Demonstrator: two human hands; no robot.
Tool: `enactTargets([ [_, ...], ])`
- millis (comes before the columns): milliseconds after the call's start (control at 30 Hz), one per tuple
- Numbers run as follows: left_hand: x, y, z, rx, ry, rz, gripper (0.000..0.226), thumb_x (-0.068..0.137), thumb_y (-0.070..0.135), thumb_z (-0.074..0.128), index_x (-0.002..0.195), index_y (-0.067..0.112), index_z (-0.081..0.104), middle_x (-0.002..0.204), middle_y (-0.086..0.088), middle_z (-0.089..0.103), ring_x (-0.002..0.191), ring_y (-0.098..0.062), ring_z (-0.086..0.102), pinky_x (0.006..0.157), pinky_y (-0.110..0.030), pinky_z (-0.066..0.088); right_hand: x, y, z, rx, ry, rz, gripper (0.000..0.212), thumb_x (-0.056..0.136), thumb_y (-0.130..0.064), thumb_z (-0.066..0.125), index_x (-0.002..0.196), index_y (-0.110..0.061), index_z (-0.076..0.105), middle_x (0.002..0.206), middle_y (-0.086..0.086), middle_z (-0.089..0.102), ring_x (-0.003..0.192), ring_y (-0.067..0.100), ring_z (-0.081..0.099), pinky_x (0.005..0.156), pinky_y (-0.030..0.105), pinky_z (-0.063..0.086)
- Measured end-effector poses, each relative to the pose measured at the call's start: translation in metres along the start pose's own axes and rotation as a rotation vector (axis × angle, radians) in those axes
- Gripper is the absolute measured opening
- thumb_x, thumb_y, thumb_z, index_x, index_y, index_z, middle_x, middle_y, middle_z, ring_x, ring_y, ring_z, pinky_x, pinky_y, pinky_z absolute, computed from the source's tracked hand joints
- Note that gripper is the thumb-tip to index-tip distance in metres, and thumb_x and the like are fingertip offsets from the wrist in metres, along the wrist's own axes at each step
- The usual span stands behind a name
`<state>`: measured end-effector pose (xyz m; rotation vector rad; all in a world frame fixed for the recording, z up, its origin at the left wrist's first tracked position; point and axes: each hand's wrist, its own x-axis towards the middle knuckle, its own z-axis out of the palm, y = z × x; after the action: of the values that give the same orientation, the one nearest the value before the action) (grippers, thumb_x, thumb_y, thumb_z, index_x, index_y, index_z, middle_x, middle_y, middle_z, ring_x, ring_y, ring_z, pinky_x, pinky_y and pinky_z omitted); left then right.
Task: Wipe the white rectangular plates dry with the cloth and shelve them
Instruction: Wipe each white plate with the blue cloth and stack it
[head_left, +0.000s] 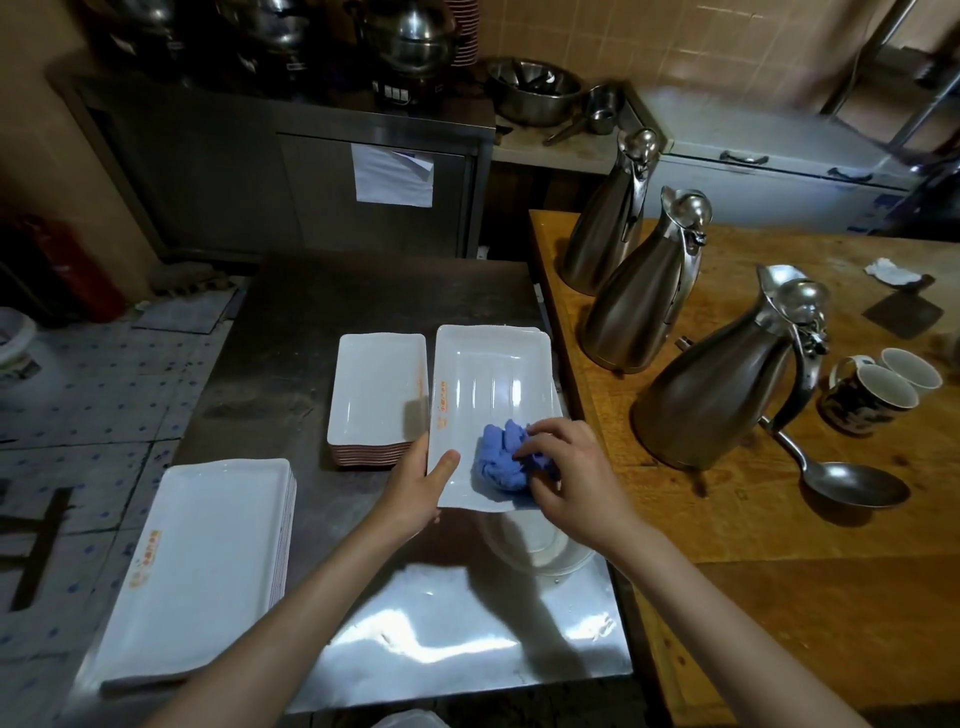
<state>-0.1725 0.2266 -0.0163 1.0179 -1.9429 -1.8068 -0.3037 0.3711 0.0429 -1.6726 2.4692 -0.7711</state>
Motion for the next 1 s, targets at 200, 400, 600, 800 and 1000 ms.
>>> enactTargets([
  [200, -0.003, 0.004, 0.0, 0.024, -0.011, -0.008, 0.043, 0.099, 0.026, 0.045, 0.141, 0.022, 0.038, 0.137, -0.003, 0.052, 0.119, -0.031, 0.054, 0.089, -0.051, 0.05, -0.008, -0.002, 0.013, -0.017, -0.034, -0.035, 0.04, 0.076, -0.015, 0.074, 0.114, -0.018, 0.064, 0.11, 0.003, 0.056, 0.102, 0.02, 0.052, 0.081, 0.032, 0.051],
  [400, -0.005, 0.007, -0.001, 0.033, -0.009, 0.009, 0.041, 0.1, 0.02, 0.045, 0.14, 0.02, 0.04, 0.134, -0.001, 0.053, 0.114, -0.022, 0.056, 0.073, -0.026, 0.055, 0.003, 0.008, 0.02, -0.014, 0.032, -0.05, 0.037, 0.065, -0.001, 0.08, 0.1, -0.007, 0.071, 0.092, 0.011, 0.063, 0.08, 0.028, 0.062, 0.067, 0.029, 0.051],
  [600, -0.01, 0.011, -0.002, 0.015, -0.017, 0.012, 0.042, 0.1, 0.018, 0.045, 0.141, 0.019, 0.039, 0.13, 0.001, 0.055, 0.104, -0.018, 0.057, 0.051, -0.016, 0.049, 0.03, 0.011, 0.015, -0.066, 0.126, -0.06, 0.031, 0.069, 0.003, 0.078, 0.098, -0.002, 0.071, 0.087, 0.014, 0.062, 0.074, 0.027, 0.06, 0.066, 0.022, 0.042],
  [800, -0.014, 0.014, 0.001, 0.001, -0.008, 0.001, 0.038, 0.1, 0.017, 0.045, 0.138, 0.02, 0.043, 0.129, -0.001, 0.059, 0.105, -0.026, 0.061, 0.056, -0.027, 0.053, 0.058, 0.012, 0.009, -0.116, 0.172, -0.021, 0.026, 0.077, 0.0, 0.072, 0.104, -0.002, 0.07, 0.093, 0.016, 0.062, 0.081, 0.029, 0.059, 0.069, 0.023, 0.041],
  [1000, -0.016, 0.006, 0.003, 0.007, -0.028, -0.001, 0.035, 0.099, 0.019, 0.047, 0.133, 0.025, 0.046, 0.117, 0.001, 0.064, 0.065, -0.007, 0.056, 0.041, -0.023, 0.041, 0.082, 0.023, 0.007, -0.149, 0.264, 0.033, 0.017, 0.078, 0.003, 0.069, 0.095, 0.0, 0.07, 0.087, 0.017, 0.061, 0.074, 0.03, 0.058, 0.059, 0.038, 0.055],
])
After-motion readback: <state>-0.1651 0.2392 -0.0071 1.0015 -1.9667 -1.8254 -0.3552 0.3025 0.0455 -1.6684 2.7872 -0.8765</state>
